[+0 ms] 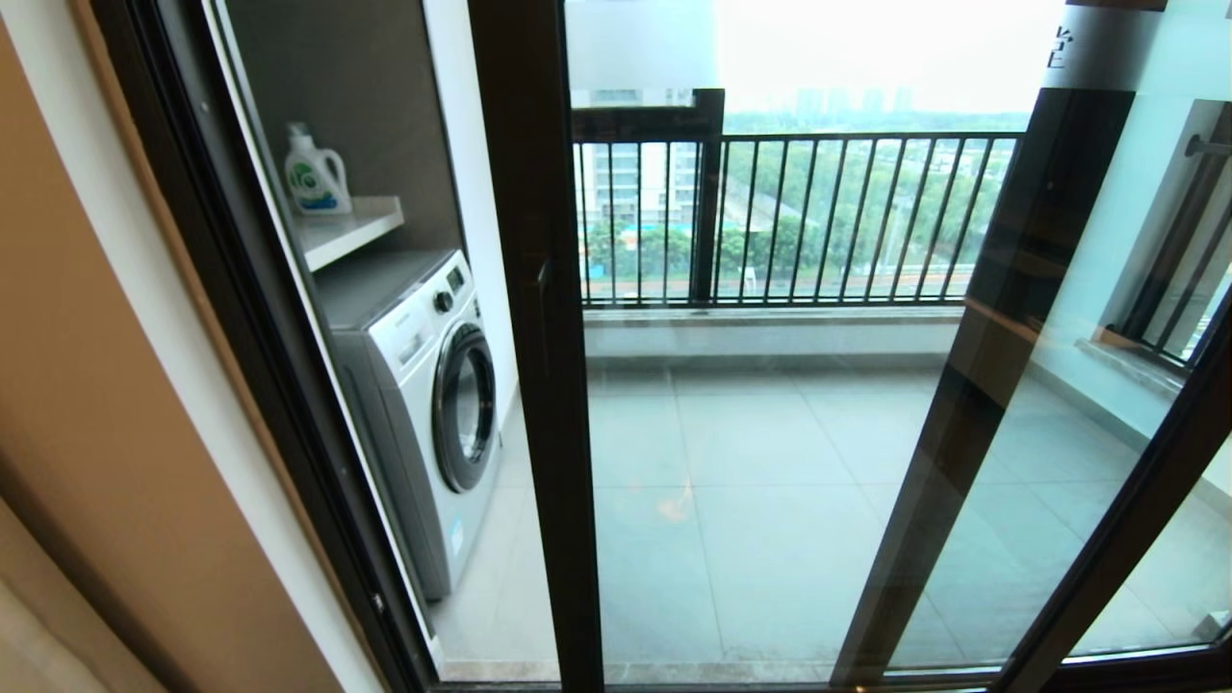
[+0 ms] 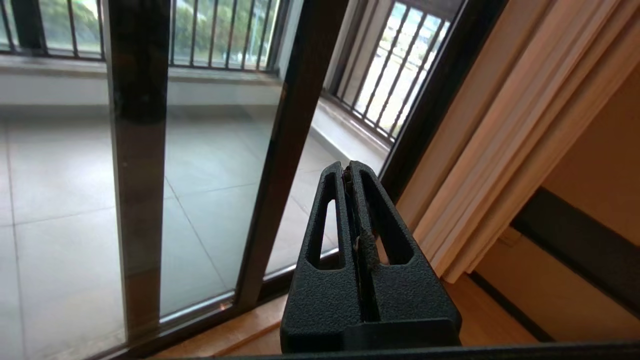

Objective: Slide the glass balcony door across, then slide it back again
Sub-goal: Close the slid door

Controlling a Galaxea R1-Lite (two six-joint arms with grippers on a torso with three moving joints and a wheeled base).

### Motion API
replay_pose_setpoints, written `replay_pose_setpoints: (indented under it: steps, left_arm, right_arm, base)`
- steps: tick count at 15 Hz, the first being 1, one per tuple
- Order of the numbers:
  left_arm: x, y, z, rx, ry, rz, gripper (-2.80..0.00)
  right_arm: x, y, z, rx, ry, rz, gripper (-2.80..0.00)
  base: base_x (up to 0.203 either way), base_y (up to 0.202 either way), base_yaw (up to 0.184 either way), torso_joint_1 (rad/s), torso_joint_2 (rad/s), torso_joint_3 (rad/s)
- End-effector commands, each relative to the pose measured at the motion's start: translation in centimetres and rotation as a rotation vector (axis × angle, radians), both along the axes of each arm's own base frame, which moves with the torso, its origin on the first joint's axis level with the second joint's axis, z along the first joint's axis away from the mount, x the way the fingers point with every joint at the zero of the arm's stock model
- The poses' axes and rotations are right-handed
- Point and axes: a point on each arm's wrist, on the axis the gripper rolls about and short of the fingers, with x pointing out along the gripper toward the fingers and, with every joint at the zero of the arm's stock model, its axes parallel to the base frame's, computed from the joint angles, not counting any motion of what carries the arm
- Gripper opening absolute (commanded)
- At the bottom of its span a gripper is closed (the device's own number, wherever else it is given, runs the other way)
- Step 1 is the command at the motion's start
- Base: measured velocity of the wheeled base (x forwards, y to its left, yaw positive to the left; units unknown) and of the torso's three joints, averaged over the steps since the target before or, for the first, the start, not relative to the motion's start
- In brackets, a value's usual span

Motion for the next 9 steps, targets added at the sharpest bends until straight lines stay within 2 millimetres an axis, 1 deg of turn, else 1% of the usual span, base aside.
replay_pose_setpoints:
  steps: [1,2,3,4,5,6,8,9]
  left_arm:
    - [0.0,0.0,0.0,0.000,-0.001,0.000,-2.80]
    - [0.0,0.0,0.0,0.000,-0.001,0.000,-2.80]
    - [0.0,0.0,0.0,0.000,-0.001,0.000,-2.80]
    - [0.0,0.0,0.0,0.000,-0.001,0.000,-2.80]
    - [0.0,0.0,0.0,0.000,0.000,0.000,-2.80]
    - [0.0,0.0,0.0,0.000,-0.001,0.000,-2.80]
    - [0.0,0.0,0.0,0.000,-0.001,0.000,-2.80]
    - [0.0,0.0,0.0,0.000,-0.001,0.000,-2.80]
  right_arm:
    - [-2.7,0.1,-1.5,-0.022,-0.109,0.037,-2.80]
    - [-3.6,0.1,-2.4,-0.034,-0.140,0.071,-2.80]
    - [-3.9,0.2,-3.7,-0.042,-0.155,0.125,-2.80]
    - [-3.6,0.3,-4.7,-0.026,-0.165,0.207,-2.80]
    - [-2.6,0.6,-5.6,0.027,-0.150,0.331,-2.80]
    - [-1.3,0.8,-7.3,0.073,-0.085,0.457,-2.80]
    - [0.9,1.2,-11.0,0.146,0.055,0.613,-2.80]
    - [1.8,1.3,-12.6,0.165,0.090,0.661,-2.80]
  base:
    - [0.000,0.000,0.000,0.000,0.00,0.000]
    - [0.000,0.000,0.000,0.000,0.00,0.000]
    - [0.000,0.000,0.000,0.000,0.00,0.000]
    - [0.000,0.000,0.000,0.000,0.00,0.000]
    - [0.000,0.000,0.000,0.000,0.00,0.000]
    - [0.000,0.000,0.000,0.000,0.00,0.000]
    - [0.000,0.000,0.000,0.000,0.00,0.000]
    - [0.000,0.000,0.000,0.000,0.00,0.000]
